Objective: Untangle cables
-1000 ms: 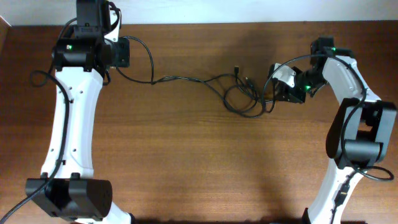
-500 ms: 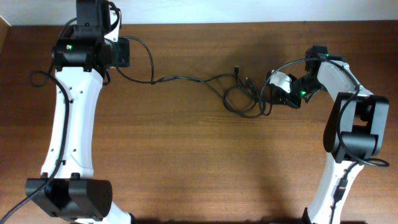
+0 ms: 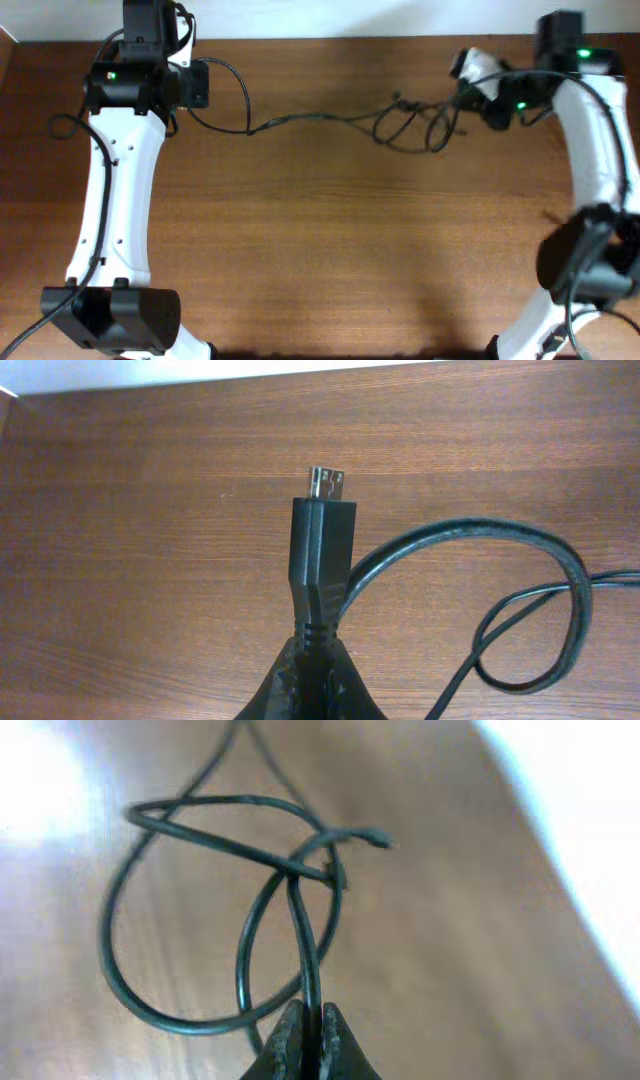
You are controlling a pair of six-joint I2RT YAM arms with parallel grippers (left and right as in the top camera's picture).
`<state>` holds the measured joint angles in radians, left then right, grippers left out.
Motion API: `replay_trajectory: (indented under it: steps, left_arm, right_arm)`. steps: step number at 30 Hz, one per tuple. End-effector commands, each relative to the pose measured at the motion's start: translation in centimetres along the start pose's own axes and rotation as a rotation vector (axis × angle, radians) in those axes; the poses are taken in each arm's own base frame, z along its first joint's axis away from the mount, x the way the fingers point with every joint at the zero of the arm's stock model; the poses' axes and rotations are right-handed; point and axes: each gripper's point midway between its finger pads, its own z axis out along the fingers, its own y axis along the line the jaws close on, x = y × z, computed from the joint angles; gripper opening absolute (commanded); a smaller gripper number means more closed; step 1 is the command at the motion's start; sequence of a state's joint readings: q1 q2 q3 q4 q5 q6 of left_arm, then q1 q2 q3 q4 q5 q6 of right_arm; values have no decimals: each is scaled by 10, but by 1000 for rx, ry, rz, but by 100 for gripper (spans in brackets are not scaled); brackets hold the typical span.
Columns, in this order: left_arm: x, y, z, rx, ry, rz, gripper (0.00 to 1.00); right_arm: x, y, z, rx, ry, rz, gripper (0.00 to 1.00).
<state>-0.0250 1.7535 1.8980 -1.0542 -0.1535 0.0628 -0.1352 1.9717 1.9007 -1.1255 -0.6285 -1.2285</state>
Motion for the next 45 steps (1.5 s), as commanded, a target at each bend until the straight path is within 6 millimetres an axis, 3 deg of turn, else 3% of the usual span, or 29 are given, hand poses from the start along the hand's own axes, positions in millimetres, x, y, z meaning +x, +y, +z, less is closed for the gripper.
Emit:
replay_trajectory:
  steps: [1, 3, 6, 8, 11, 13, 15, 17, 19, 21, 23, 25, 27, 28, 30, 33, 35, 37, 40, 41, 43, 45]
  left_arm:
    - [-7, 6, -11, -11, -34, -21, 2]
    - [-7, 8, -11, -24, -35, -22, 1]
    - [-6, 29, -13, -138, -28, -33, 2]
    - [0, 65, -13, -226, -11, -82, 0]
    - [25, 141, -14, -323, 28, -261, 0]
    - [43, 169, -17, -350, 64, -332, 0]
    - [47, 171, -17, -353, 78, -335, 0]
    - [41, 157, -15, -318, 69, -314, 0]
    - [36, 141, -12, -271, 59, -297, 0]
    - [29, 123, -10, -239, 50, -263, 0]
    - [24, 109, -9, -218, 44, -237, 0]
    - [21, 98, -9, -203, 39, -217, 0]
    - [18, 87, -9, -186, 37, -197, 0]
    - [16, 81, -9, -176, 33, -189, 0]
    - [13, 74, -9, -167, 24, -177, 0]
    - [12, 71, -9, -162, 21, -171, 0]
    - [12, 71, -9, -162, 23, -170, 0]
    - [13, 71, -9, -162, 24, -170, 0]
    - [14, 70, -9, -161, 29, -169, 0]
    - [14, 70, -9, -161, 31, -169, 0]
    - [14, 70, -9, -161, 30, -169, 0]
    - [14, 70, -9, -161, 30, -169, 0]
  right_arm:
    - [35, -49, -85, 267, 2, 237, 4]
    - [77, -86, -131, 442, -50, 466, 4]
    - [125, -118, -196, 650, -142, 704, 4]
    - [144, -119, -216, 693, -161, 762, 4]
    - [153, -121, -221, 728, -130, 775, 4]
    - [155, -124, -225, 753, -127, 785, 4]
    - [151, -136, -234, 799, -169, 787, 4]
    - [138, -154, -248, 869, -246, 764, 4]
    - [135, -157, -246, 874, -249, 754, 4]
    - [162, -162, -233, 922, -146, 819, 4]
    - [169, -196, -232, 1019, -186, 766, 4]
    - [162, -223, -246, 1126, -307, 759, 4]
    - [144, -248, -277, 1277, -481, 716, 4]
    - [141, -255, -284, 1343, -501, 694, 4]
    - [139, -268, -273, 1405, -520, 678, 4]
    - [156, -279, -233, 1389, -486, 718, 4]
    - [193, -279, -183, 1304, -407, 831, 4]
    - [238, -265, -122, 1179, -268, 966, 4]
    - [276, -240, -80, 1061, -87, 1027, 4]
    - [303, -220, -60, 992, 30, 1043, 4]
    - [334, -196, -40, 915, 123, 1110, 4]
    - [353, -184, -26, 870, 157, 1154, 4]
